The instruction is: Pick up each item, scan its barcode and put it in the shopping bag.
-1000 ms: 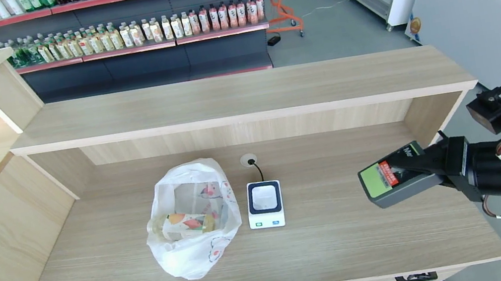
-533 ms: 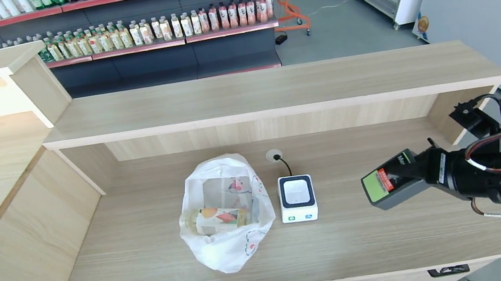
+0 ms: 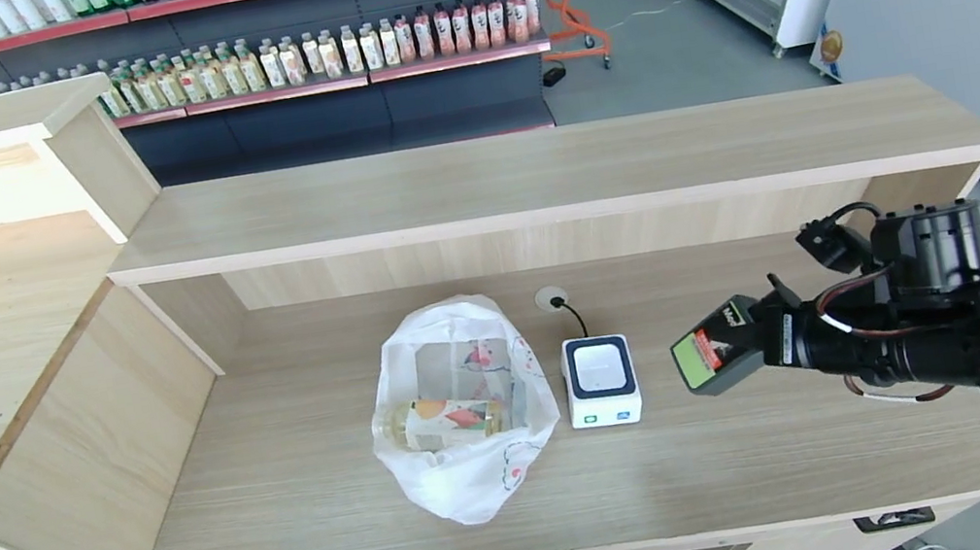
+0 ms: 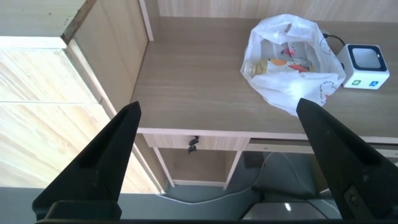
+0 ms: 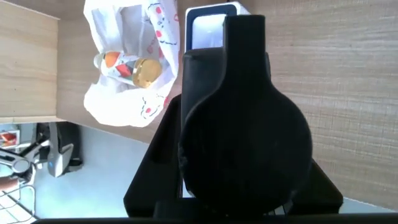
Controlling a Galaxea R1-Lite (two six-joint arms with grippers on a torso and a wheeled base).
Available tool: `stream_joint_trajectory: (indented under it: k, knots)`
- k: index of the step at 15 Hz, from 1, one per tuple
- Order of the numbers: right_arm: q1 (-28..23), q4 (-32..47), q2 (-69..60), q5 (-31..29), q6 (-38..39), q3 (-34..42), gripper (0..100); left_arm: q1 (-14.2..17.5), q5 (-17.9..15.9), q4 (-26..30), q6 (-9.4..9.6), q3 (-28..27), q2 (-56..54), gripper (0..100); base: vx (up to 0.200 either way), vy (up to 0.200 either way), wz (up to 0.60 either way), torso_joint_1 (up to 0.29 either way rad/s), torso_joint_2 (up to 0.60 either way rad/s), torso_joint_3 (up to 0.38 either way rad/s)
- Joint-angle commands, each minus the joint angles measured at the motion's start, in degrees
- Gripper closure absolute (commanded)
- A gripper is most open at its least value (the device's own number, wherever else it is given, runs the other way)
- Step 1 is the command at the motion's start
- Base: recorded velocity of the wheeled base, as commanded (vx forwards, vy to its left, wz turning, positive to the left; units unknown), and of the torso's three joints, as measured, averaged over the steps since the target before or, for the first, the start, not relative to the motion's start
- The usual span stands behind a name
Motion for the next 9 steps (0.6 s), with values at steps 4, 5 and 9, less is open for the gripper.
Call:
stream_joint_trajectory:
  k: [4,5,9]
  knots:
    - [1.2,-8.3,12.8,0.4,-1.7,-4.2,100,0.0,0.0,0.0,0.02,0.0,0.0,0,0.000,0.000,0.00,0.000,0.00,0.000]
    - [1.4,-8.4,13.8,0.4,-1.7,-4.9,100,0.0,0.0,0.0,0.02,0.0,0.0,0,0.000,0.000,0.00,0.000,0.00,0.000]
    - [2.0,-10.2,18.1,2.7,-1.5,-9.4,100,0.0,0.0,0.0,0.11,0.0,0.0,0,0.000,0.000,0.00,0.000,0.00,0.000]
